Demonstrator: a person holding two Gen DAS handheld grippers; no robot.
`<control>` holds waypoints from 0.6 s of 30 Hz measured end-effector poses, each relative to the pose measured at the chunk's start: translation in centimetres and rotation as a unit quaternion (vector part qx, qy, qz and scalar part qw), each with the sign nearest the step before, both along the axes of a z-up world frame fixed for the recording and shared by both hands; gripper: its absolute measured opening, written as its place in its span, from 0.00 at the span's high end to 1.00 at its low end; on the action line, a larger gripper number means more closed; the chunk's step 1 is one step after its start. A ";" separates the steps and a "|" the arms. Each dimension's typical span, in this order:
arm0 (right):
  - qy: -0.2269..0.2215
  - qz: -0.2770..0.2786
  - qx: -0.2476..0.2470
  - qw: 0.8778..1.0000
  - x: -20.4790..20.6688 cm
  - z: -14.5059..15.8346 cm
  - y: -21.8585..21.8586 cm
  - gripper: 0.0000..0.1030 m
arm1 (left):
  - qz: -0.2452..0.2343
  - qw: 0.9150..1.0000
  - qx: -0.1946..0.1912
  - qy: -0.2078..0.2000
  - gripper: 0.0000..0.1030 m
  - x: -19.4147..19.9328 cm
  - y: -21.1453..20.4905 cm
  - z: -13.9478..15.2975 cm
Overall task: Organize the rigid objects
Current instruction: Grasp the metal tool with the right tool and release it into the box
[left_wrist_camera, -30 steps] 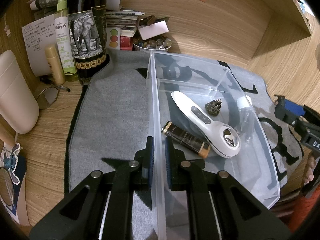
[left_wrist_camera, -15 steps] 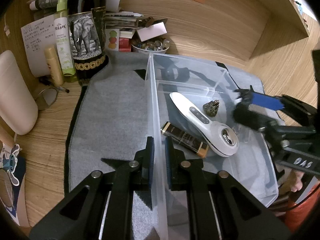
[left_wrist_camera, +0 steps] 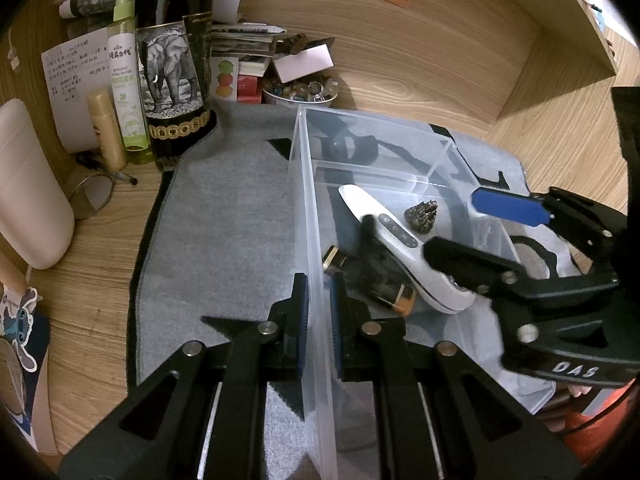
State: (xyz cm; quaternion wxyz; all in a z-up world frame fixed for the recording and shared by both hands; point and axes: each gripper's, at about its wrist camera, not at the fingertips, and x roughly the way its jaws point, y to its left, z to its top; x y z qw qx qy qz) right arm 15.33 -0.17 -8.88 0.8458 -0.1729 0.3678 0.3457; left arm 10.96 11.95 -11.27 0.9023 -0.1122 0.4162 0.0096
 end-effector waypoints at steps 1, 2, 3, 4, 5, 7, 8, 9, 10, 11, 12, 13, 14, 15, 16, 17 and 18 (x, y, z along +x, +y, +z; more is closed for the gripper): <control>-0.002 -0.002 0.003 1.000 0.0 0.2 -0.2 0.38 | 0.000 1.000 0.000 0.000 0.90 0.0 0.0 0.0; -0.003 -0.006 0.007 1.000 -0.1 0.4 -0.6 0.38 | 0.000 1.000 0.001 0.000 0.90 0.0 0.0 0.0; -0.005 -0.008 0.010 1.000 -0.1 0.7 -0.8 0.37 | 0.000 1.000 0.000 0.000 0.90 0.0 0.0 0.0; -0.007 -0.010 0.014 1.000 -0.1 0.9 -1.1 0.35 | 0.000 1.000 0.000 -0.001 0.90 0.0 0.0 0.0; -0.011 -0.012 0.016 1.000 -0.1 1.2 -1.3 0.33 | 0.000 1.000 -0.001 -0.001 0.90 0.1 0.1 0.0; -0.020 -0.023 0.019 0.999 -0.1 1.6 -1.9 0.32 | 0.001 1.000 -0.004 -0.002 0.90 0.1 0.1 0.0; -0.021 -0.027 0.020 0.999 0.0 1.7 -2.1 0.32 | 0.001 1.000 -0.004 -0.002 0.90 0.0 0.2 -0.1; -0.020 -0.031 0.024 0.999 0.1 1.9 -2.5 0.32 | 0.001 1.000 -0.004 -0.002 0.90 0.1 0.1 -0.1; -0.020 -0.036 0.026 0.999 0.1 2.1 -2.8 0.32 | 0.001 1.000 -0.003 -0.003 0.90 0.1 0.1 -0.1; -0.023 -0.042 0.028 0.998 0.1 2.3 -3.3 0.32 | 0.001 1.000 -0.001 -0.002 0.90 0.1 0.1 -0.1; -0.025 -0.046 0.029 0.998 0.2 2.4 -3.7 0.32 | 0.001 1.000 -0.001 -0.002 0.90 0.1 0.1 -0.1; -0.028 -0.053 0.029 0.998 0.3 2.6 -4.2 0.32 | 0.001 1.000 0.000 -0.002 0.90 0.1 0.1 -0.1; -0.030 -0.059 0.031 0.997 0.3 2.7 -4.8 0.32 | 0.000 1.000 -0.001 -0.002 0.90 0.1 0.1 -0.1; -0.031 -0.067 0.033 0.997 0.4 2.8 -5.5 0.32 | 0.000 1.000 -0.001 -0.002 0.90 0.1 0.1 -0.1; -0.031 -0.077 0.036 0.996 0.5 2.8 -6.1 0.32 | 0.000 1.000 0.000 -0.002 0.90 0.1 0.1 -0.1; -0.030 -0.086 0.039 0.995 0.6 2.7 -6.9 0.32 | 0.001 1.000 0.000 -0.002 0.90 0.1 0.1 -0.1; -0.026 -0.098 0.042 0.994 0.8 2.6 -7.7 0.32 | 0.000 1.000 0.000 -0.002 0.90 0.1 0.1 -0.1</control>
